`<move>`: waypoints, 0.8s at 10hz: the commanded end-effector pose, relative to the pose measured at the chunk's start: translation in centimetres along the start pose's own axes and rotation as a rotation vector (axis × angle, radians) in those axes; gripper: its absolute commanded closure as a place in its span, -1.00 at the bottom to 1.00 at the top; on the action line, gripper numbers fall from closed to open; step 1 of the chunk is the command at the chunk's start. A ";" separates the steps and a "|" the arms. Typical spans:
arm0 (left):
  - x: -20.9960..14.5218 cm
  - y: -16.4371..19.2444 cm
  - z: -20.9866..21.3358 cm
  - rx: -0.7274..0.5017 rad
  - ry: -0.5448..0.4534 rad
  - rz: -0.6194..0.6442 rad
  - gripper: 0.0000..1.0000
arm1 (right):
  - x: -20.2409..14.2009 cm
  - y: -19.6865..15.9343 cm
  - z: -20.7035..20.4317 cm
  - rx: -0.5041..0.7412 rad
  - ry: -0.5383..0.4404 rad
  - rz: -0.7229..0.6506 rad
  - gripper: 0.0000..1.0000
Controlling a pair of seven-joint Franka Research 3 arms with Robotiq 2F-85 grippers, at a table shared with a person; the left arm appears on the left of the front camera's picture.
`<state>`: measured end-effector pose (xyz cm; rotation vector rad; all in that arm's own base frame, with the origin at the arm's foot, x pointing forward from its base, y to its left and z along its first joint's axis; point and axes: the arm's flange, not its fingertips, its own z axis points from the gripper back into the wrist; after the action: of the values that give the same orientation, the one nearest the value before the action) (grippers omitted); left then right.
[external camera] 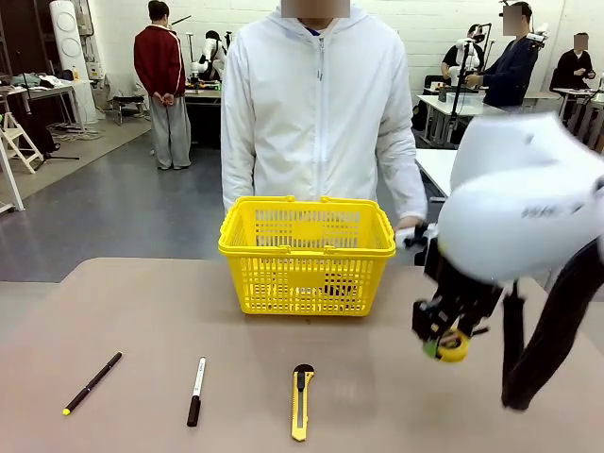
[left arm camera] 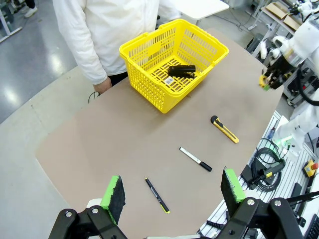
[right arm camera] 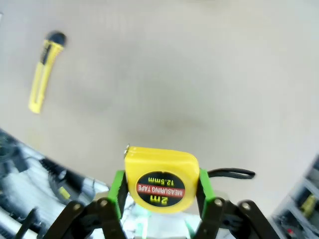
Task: Place the items the person wants into the basket.
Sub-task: Pick up the item the person points to and place it in the Market Basket.
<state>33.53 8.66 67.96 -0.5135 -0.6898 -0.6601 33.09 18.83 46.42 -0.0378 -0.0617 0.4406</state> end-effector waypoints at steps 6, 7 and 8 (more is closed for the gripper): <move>-0.1 0.1 0.1 -0.015 -0.012 -0.017 -1.00 | 14.8 -0.3 12.1 -0.100 -0.161 0.320 0.95; -0.1 0.1 0.1 -0.015 -0.012 -0.017 -1.00 | 18.5 0.2 11.5 -0.110 -0.168 0.381 0.95; -0.1 0.1 0.1 -0.015 -0.012 -0.017 -1.00 | 20.6 0.6 10.9 -0.104 -0.169 0.436 0.95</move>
<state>33.54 8.63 67.97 -0.5134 -0.6896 -0.6605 48.62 27.26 57.93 -0.0958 -0.2416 0.8139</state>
